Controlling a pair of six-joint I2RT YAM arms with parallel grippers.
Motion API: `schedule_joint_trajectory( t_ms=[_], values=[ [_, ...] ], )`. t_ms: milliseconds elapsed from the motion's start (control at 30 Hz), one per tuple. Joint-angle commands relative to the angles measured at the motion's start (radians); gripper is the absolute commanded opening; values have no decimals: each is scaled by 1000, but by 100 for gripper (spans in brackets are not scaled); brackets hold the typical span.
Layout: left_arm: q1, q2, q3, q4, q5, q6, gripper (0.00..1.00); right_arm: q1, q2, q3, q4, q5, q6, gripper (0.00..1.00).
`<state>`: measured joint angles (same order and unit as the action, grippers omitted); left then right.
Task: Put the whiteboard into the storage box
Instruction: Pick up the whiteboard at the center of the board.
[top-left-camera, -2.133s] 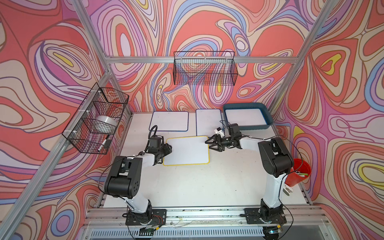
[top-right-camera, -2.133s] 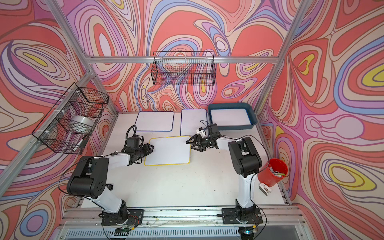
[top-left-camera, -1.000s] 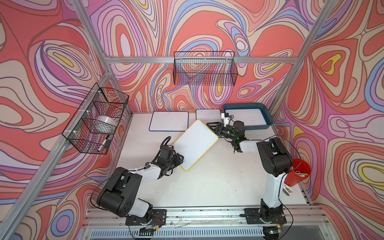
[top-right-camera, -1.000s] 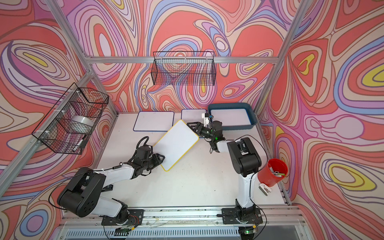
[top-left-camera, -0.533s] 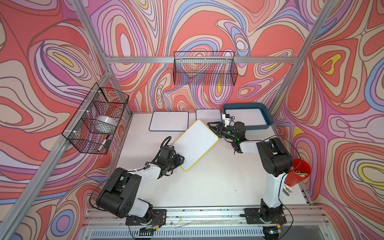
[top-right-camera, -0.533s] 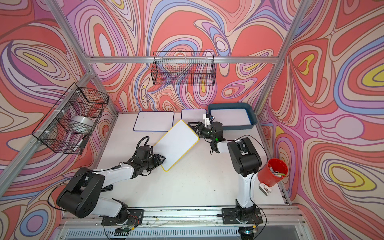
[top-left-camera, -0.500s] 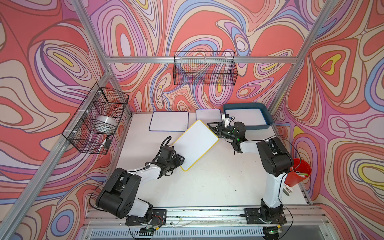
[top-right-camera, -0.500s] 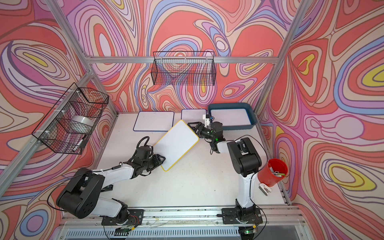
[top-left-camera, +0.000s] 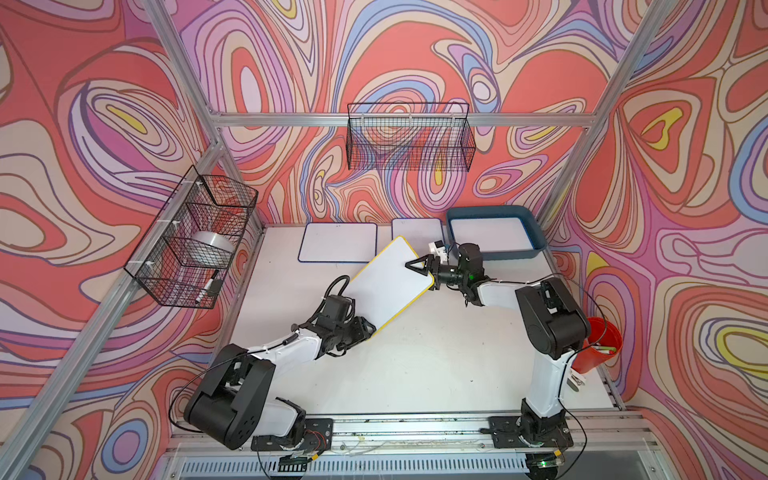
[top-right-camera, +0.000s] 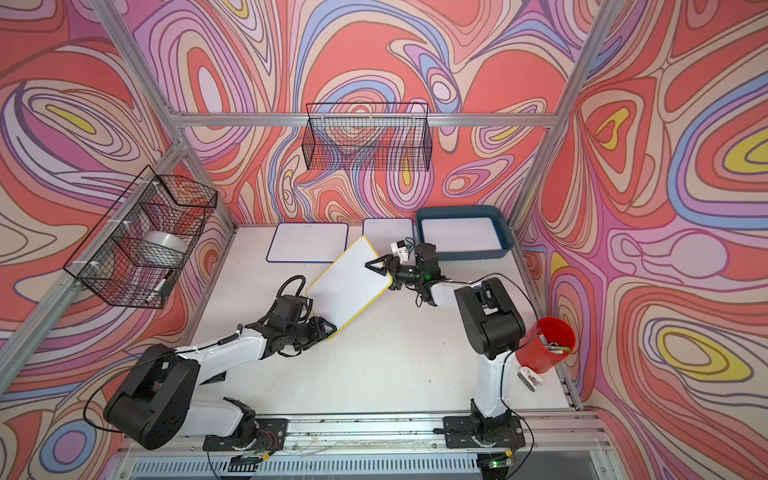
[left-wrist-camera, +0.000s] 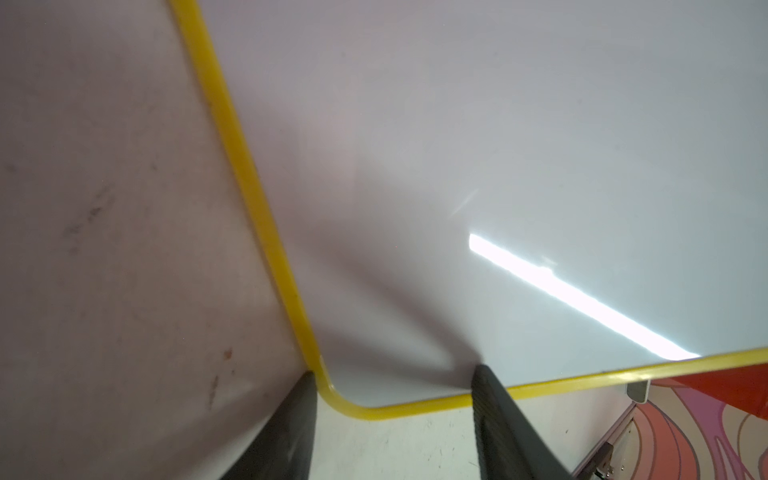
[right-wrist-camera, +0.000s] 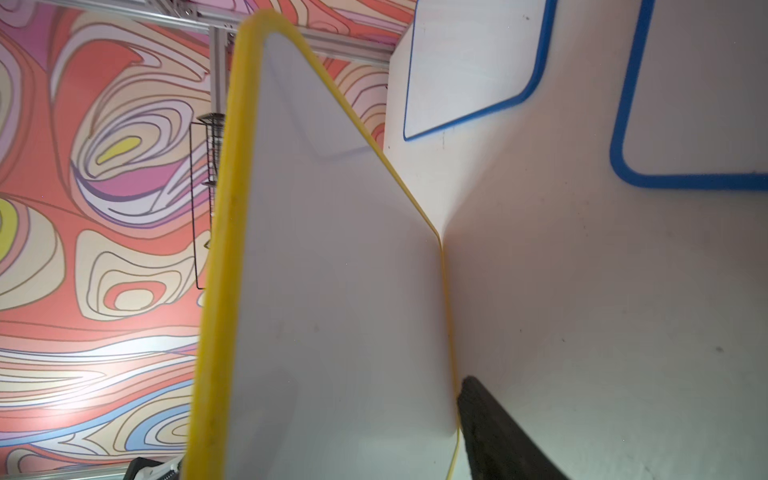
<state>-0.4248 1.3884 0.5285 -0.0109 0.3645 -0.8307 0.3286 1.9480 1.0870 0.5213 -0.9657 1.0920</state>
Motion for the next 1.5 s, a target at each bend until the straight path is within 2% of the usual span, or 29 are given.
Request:
schedule_joint_trajectory(
  t_ms=[0,167,300,533,733,867,1033,1167,1267,1367,1467],
  values=[
    [-3,34,-45,-144,22,40,55,50,-24,45,-435,-74,-275,71],
    [61,-6,-70,-153,29,64,55,33,-31,184,-806,-83,-543,71],
    [95,-39,-77,-176,24,85,55,32,-20,248,-951,-125,-652,72],
    [140,-63,-80,-204,20,118,55,14,-51,303,-1091,-121,-764,72],
    [149,-39,-76,-191,28,125,55,-4,-66,297,-1074,-134,-747,72],
    [149,-27,-83,-173,31,123,55,-3,-59,298,-1062,-143,-738,69],
    [152,-12,-79,-164,32,125,55,-11,-55,302,-1075,-136,-747,54],
    [158,-14,-73,-169,29,131,55,-25,-54,297,-1082,-134,-749,28],
    [165,-22,-70,-163,20,134,55,-31,-45,295,-1082,-134,-752,16],
    [172,-30,-61,-159,7,136,55,-34,-38,292,-1075,-133,-749,7],
    [176,-47,-55,-159,-10,138,55,-37,-42,282,-1055,-131,-738,3]
  ],
)
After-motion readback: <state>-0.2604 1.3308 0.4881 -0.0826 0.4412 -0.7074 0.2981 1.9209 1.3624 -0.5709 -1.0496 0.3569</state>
